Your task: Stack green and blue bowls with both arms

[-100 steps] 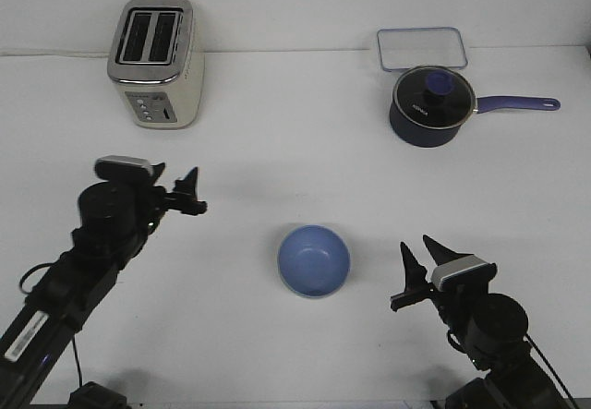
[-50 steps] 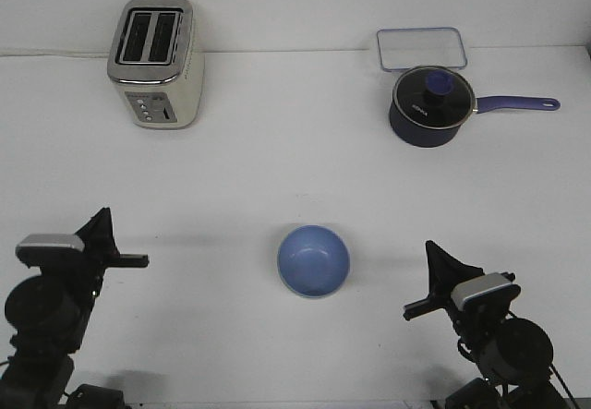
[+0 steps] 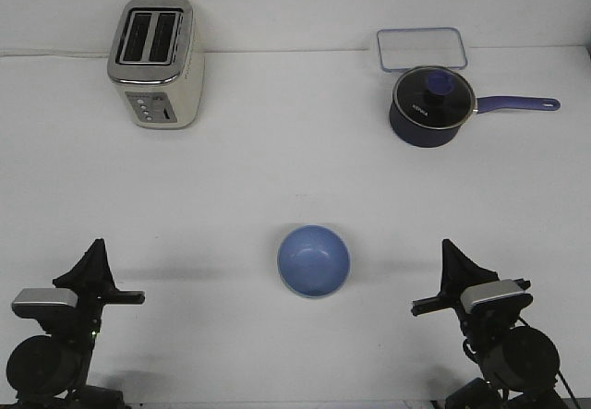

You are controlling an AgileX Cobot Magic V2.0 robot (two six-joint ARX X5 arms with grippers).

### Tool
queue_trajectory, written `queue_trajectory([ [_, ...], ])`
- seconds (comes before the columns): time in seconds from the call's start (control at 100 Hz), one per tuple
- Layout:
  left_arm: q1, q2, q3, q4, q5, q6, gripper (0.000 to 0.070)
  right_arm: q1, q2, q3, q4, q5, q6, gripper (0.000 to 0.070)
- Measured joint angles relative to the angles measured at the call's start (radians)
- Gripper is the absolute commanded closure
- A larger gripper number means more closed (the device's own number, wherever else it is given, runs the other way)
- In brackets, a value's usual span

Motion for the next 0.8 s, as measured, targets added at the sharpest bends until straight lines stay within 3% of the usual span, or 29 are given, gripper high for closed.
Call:
queue_trajectory([
  [0.66, 0.0, 0.0, 0.0, 0.0, 0.0, 0.001, 0.0686, 0.0, 0.0, 0.0, 0.0, 0.0, -0.003, 0.0698],
  [0.8, 0.02, 0.0, -0.004, 0.014, 0.008, 0.056, 0.0685, 0.0, 0.0, 0.0, 0.0, 0.0, -0.003, 0.0698],
])
